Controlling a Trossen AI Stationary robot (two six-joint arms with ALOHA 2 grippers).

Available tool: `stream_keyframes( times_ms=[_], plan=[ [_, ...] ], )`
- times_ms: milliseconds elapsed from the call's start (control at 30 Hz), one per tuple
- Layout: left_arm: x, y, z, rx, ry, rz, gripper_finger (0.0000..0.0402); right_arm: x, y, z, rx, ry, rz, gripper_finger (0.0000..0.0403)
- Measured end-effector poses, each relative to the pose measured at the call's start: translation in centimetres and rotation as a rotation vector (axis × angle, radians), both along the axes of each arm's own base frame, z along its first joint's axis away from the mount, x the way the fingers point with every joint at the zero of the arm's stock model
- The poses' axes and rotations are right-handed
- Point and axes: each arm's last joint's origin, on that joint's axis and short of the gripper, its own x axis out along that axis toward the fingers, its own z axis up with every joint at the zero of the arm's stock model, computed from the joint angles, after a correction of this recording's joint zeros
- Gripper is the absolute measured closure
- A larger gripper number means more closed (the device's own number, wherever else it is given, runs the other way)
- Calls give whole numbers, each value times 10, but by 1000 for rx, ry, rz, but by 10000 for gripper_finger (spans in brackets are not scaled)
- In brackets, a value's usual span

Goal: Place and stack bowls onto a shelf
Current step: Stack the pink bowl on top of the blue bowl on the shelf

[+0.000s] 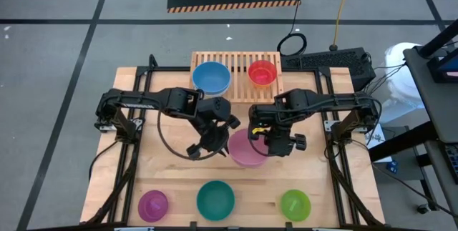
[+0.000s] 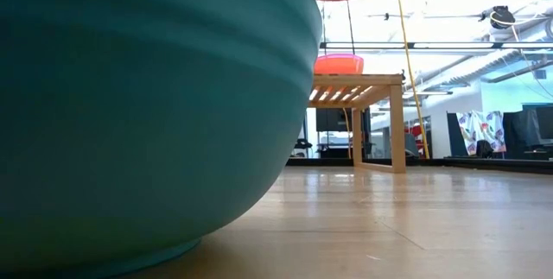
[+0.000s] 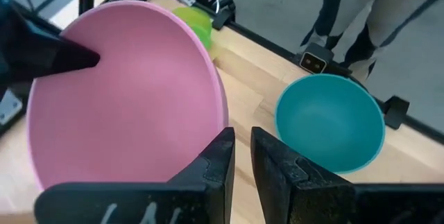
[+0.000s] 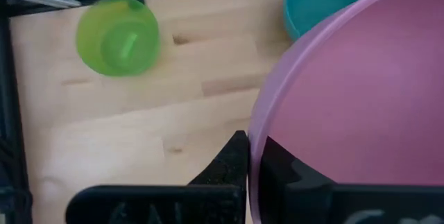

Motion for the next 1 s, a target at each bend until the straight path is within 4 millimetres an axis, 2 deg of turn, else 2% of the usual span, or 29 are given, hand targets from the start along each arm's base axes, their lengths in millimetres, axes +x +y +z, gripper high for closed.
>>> stream_keyframes(
  times_ms=[300, 500, 600, 1000],
  plan=[
    [-4, 6, 4, -79, 79, 145, 346, 2, -4, -1, -119, 19, -151, 403],
    [-11, 10, 15, -10, 45, 336, 346, 2, -5, -1, -141, 23, -179, 403],
    [-13, 12, 14, -2, 86, 427, 346, 3, -5, -1, -146, 22, -181, 403],
    [-17, 14, 9, -73, 219, 631, 346, 6, -11, -2, -350, -33, -289, 403]
  ],
)
